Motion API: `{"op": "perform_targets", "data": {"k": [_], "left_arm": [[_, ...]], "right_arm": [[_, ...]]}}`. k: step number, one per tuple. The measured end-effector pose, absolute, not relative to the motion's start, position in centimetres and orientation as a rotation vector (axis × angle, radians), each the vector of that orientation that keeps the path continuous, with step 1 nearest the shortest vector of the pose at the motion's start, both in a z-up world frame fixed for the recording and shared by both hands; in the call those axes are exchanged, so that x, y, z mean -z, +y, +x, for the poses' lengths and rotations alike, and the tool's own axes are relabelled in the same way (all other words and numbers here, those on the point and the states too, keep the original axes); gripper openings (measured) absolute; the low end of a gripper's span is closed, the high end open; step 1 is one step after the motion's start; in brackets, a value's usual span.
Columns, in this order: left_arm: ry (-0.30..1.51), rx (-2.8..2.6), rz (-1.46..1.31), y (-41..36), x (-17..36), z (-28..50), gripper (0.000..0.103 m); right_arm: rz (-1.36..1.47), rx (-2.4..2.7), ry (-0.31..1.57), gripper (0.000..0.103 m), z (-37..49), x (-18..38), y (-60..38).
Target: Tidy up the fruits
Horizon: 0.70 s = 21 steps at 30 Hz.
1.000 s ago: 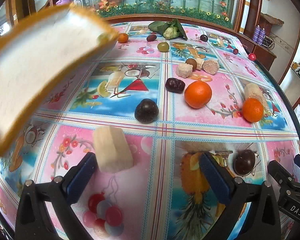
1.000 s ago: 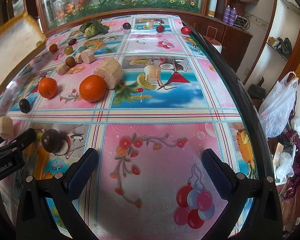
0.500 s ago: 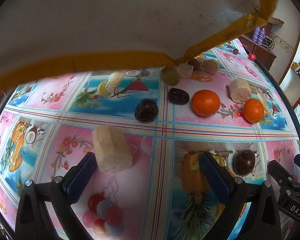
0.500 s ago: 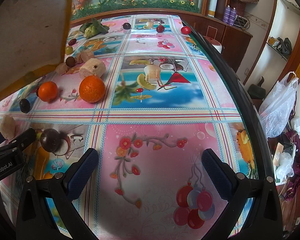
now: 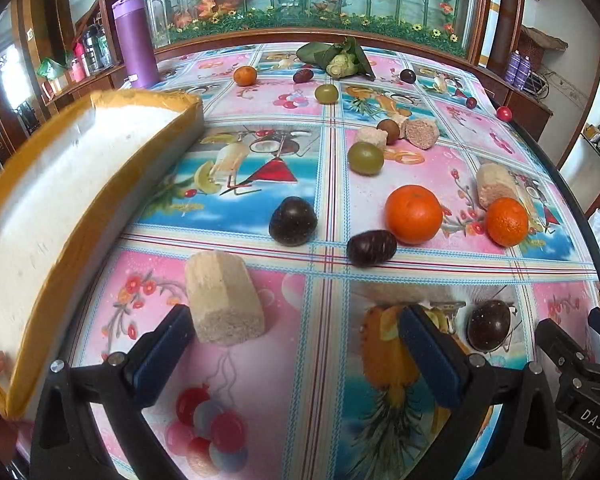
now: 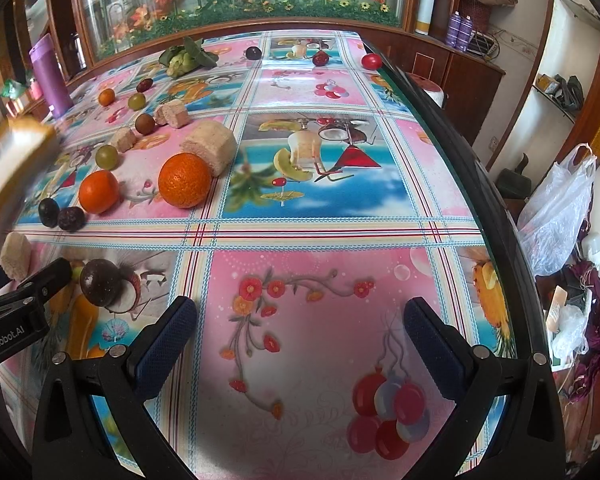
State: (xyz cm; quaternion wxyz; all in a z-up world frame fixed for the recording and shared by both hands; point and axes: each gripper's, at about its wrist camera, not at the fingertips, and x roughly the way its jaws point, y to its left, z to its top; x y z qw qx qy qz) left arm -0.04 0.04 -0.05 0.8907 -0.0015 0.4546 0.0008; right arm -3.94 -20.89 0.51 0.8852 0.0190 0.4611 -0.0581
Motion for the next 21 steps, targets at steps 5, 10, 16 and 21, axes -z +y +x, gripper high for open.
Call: {"op": "perform_targets", "data": {"k": [5,10,16,21], "left_arm": [[0.944,-0.001,-0.003,0.06,0.04,-0.06,0.103],[0.944,-0.001,-0.003,0.06,0.05,-0.06,0.103],[0.943,-0.003,-0.005,0.07,0.08,-0.01,0.103],[0.944,-0.003,-0.006,0.10,0.09,-0.02,0.103]], "right_arm": [[0.039,0.121,0.959,0.103,-3.92,-0.49,-20.90],[0.039,0.121,0.959,0.103,-3.89,-0.48,-20.91],[0.039,0.121,0.958,0.103,-3.87,-0.42,-20.89],[0.039,0.121,0.957,0.103,-3.91,-0.32,-20.86]]}}
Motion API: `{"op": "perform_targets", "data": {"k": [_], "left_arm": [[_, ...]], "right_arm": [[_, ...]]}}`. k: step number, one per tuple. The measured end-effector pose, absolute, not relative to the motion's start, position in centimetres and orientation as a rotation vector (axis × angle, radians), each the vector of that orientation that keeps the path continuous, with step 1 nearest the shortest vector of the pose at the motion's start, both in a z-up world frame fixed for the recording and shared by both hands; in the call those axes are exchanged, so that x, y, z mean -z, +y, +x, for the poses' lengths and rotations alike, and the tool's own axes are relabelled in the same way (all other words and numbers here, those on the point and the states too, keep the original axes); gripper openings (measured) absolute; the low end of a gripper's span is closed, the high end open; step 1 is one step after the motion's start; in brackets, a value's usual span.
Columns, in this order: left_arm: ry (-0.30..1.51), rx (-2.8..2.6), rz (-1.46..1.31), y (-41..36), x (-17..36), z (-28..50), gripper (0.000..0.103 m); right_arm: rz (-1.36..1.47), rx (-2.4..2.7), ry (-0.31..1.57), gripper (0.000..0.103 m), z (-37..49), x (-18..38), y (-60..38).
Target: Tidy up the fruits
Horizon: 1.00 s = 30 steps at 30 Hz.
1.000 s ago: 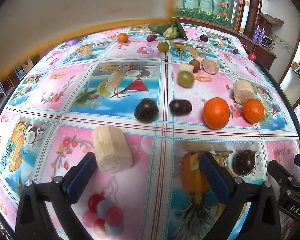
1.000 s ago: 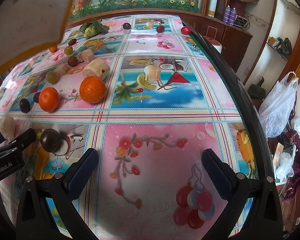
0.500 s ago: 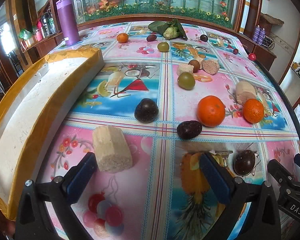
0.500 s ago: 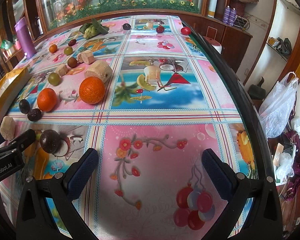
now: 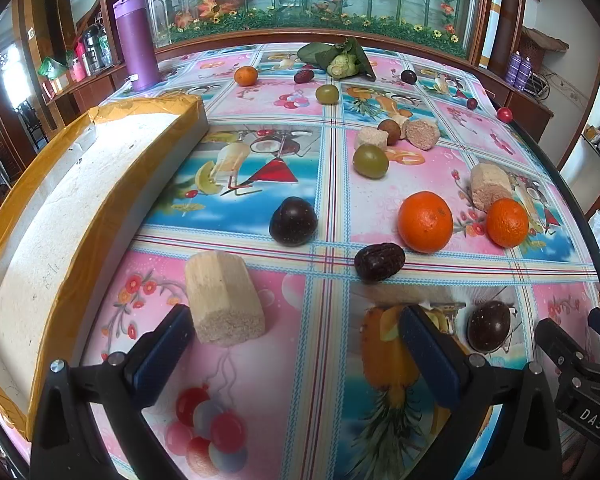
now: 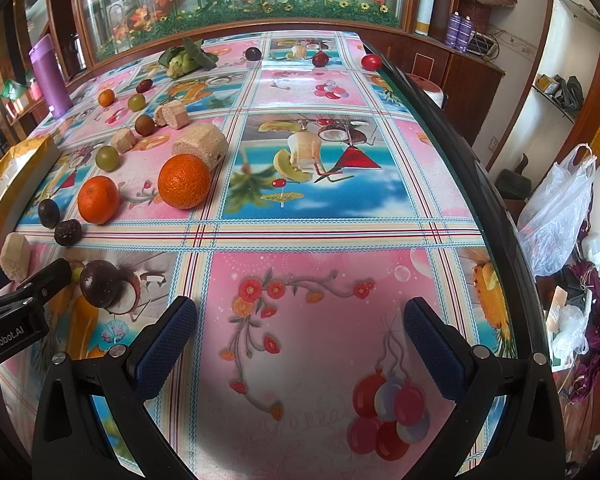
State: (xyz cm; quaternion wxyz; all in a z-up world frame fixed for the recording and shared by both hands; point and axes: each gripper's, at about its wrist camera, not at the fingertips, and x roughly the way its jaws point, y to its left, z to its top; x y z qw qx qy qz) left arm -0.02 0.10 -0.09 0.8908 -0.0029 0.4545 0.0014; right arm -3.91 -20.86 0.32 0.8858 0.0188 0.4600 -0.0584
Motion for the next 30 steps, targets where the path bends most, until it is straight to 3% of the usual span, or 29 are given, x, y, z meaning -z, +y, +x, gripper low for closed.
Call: {"op": "perform_targets", "data": {"k": [17,30], "left_arm": [[0.980,0.053,-0.002,0.6,-0.6,0.3,0.103],[0.820,0.049,-0.015,4.6,-6.5,-1.5,0.103]], "right_arm": [[0.016,0.155,0.976,0.103,-4.1,-1.7,-19.7],[0.069,0.114,0.935,0.103,-5.9,-5.7,-16.6]]}}
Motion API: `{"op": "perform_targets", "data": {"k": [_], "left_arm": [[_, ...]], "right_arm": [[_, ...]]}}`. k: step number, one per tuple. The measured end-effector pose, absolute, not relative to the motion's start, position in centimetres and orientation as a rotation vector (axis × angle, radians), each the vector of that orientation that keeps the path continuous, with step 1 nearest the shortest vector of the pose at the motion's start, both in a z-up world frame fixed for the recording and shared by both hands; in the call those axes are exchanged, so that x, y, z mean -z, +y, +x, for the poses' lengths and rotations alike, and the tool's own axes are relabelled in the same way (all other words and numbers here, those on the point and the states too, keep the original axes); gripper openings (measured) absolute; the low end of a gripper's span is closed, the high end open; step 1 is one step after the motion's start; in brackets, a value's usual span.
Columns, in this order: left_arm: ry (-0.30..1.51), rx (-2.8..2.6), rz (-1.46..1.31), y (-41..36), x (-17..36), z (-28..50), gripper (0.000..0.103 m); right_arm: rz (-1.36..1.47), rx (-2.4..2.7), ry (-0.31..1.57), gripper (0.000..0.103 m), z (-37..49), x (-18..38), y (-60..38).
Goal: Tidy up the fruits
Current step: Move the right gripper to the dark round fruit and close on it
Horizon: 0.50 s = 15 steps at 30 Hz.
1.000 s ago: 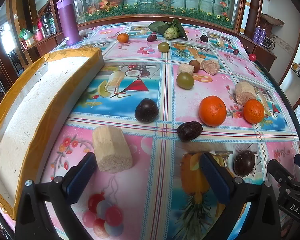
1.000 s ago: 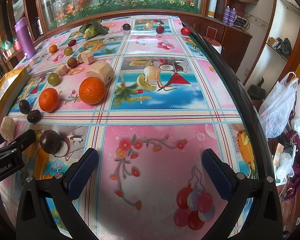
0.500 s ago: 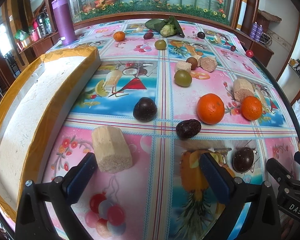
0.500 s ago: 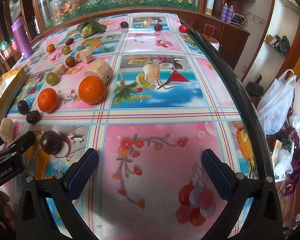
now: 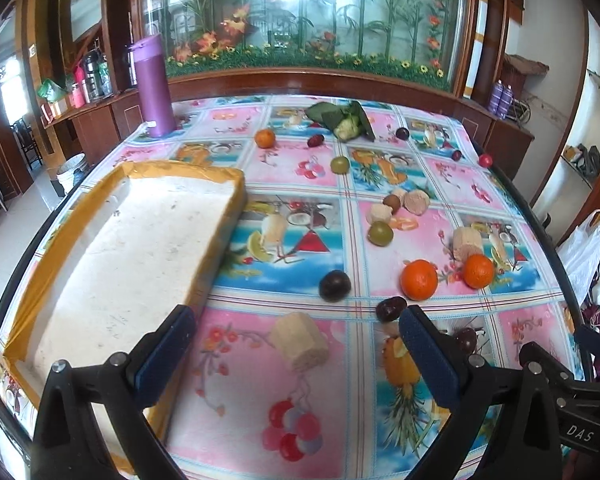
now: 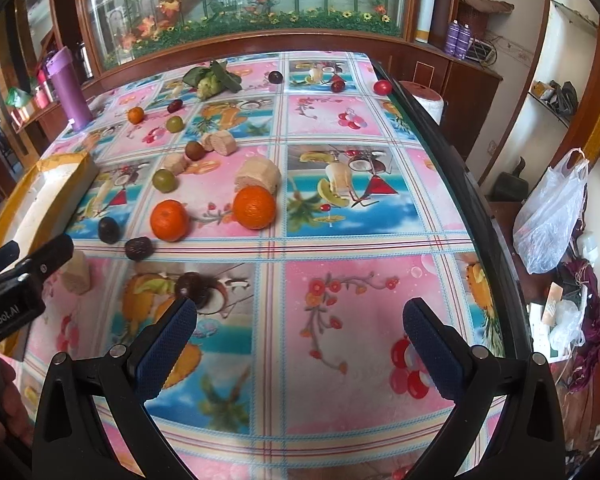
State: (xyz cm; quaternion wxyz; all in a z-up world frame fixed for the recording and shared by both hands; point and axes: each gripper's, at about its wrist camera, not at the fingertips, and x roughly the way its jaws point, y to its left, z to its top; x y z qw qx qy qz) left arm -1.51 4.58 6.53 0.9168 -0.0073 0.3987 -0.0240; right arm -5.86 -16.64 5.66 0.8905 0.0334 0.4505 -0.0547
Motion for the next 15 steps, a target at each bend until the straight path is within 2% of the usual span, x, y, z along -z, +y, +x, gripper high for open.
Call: {"op": "perform_targets", "data": {"k": [15], "left_arm": [[0.775,0.050,-0.023,5.6,-7.1,-2.9,0.103]], "right_arm": [[0.033,0.100,0.887,0.103,-6.9,-6.7,-14.8]]}}
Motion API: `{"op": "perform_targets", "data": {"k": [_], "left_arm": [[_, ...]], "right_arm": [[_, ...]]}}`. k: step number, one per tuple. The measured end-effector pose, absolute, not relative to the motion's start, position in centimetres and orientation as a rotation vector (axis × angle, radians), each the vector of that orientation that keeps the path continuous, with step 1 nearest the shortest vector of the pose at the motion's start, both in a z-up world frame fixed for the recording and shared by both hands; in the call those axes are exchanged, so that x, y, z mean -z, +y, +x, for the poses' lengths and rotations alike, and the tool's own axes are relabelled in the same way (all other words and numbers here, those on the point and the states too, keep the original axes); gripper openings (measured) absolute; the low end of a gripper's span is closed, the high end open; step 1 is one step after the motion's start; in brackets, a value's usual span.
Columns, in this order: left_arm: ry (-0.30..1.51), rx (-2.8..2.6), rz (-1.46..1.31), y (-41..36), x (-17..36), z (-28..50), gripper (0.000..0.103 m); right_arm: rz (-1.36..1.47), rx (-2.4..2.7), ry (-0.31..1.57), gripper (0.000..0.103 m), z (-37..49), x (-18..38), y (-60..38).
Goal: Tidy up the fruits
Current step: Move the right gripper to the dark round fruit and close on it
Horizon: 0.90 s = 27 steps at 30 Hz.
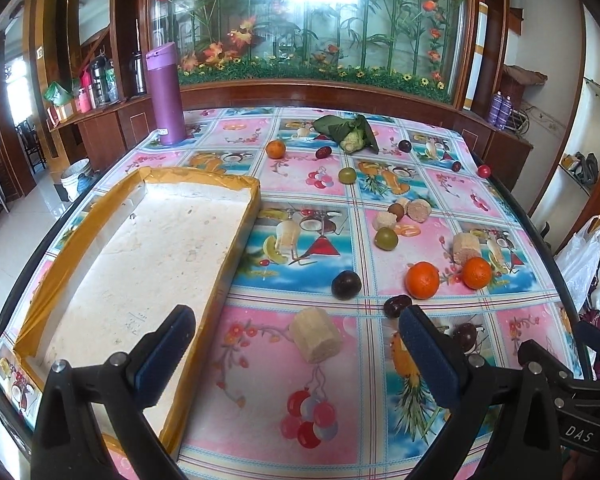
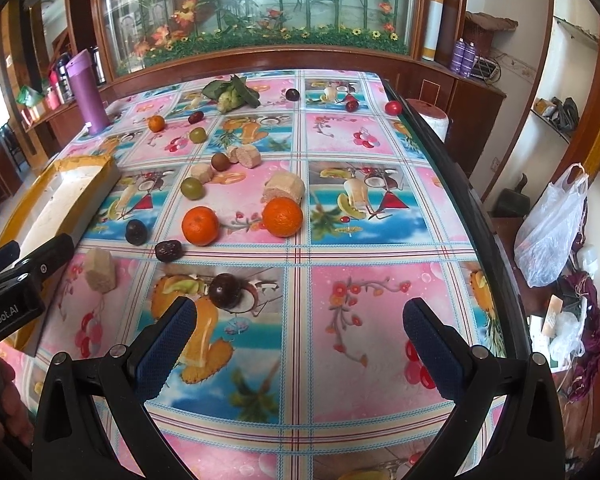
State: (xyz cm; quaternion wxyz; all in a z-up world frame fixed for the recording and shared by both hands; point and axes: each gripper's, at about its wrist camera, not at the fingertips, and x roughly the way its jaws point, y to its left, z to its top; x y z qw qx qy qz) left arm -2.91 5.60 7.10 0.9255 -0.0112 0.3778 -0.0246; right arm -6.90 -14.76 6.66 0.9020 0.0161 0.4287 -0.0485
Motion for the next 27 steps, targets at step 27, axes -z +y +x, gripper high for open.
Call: {"op": "perform_targets", "data": {"k": [27], "left_arm": [[0.761,0.089,-0.030,5.59,-7.23,-3.52,0.103]], "right_arm": [[-0.022,0.103,0.877,0.103,-6.85,-6.65,-14.17]]}}
